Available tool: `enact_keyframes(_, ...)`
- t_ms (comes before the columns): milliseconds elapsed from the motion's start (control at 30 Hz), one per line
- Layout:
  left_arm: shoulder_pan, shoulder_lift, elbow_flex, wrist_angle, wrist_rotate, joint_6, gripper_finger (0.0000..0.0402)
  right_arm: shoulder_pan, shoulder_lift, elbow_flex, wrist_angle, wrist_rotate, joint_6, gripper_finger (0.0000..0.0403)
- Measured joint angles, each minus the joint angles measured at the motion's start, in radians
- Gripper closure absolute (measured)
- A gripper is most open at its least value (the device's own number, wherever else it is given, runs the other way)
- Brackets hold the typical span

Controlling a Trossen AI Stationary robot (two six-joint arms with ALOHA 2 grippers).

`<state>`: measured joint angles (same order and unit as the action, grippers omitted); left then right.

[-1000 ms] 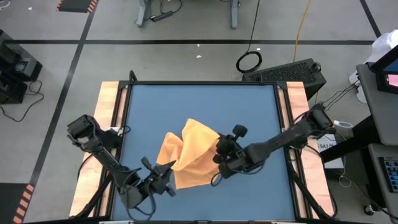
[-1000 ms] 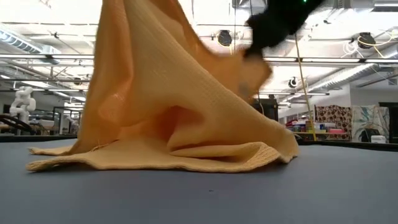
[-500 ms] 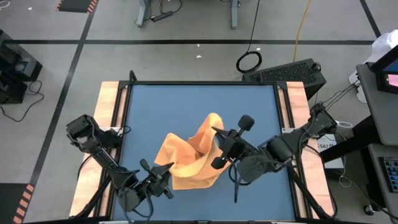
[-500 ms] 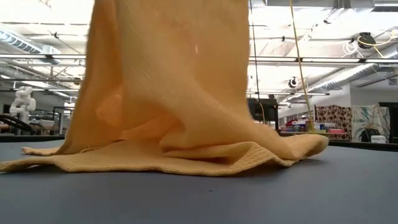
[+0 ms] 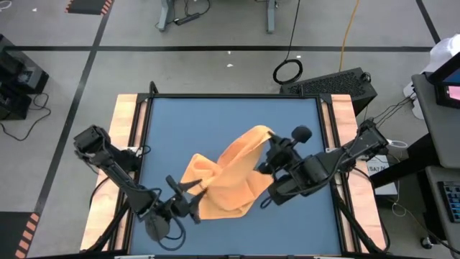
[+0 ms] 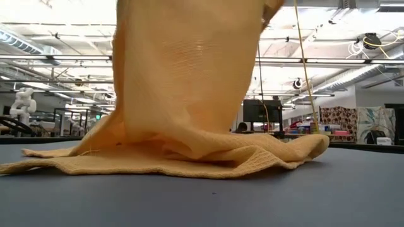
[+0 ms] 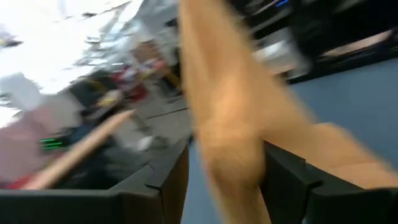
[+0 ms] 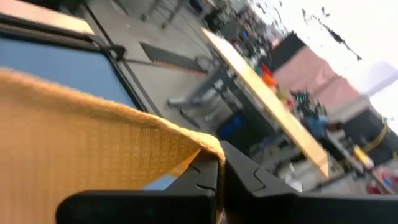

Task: Roll towel into tight, uniform cylinder
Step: Fold the orange microfiber cloth

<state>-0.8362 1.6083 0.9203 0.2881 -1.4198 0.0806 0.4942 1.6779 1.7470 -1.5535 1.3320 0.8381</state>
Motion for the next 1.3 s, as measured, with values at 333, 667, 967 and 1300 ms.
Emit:
enact_keyframes(333,0.073,-0.051,0.000,-0.591,0.488,-0.578,0.0223,-0.063,-0.032,-0.037,-0.017,-0.106,0.052,0.0403)
enact_keyframes(667,0.060,-0.039,-0.080,-0.799,0.697,-0.888,0.0223,-0.144,-0.037,-0.079,-0.004,-0.258,-0.136,0.0403)
enact_keyframes(967,0.020,-0.039,-0.141,-0.788,0.711,-0.940,0.0223,-0.145,-0.044,-0.121,0.189,-0.637,-0.399,0.0403)
enact_keyframes(1300,-0.012,-0.039,-0.141,-0.786,0.711,-0.914,0.0223,-0.030,-0.243,-0.081,0.336,-0.502,-0.478,0.0403)
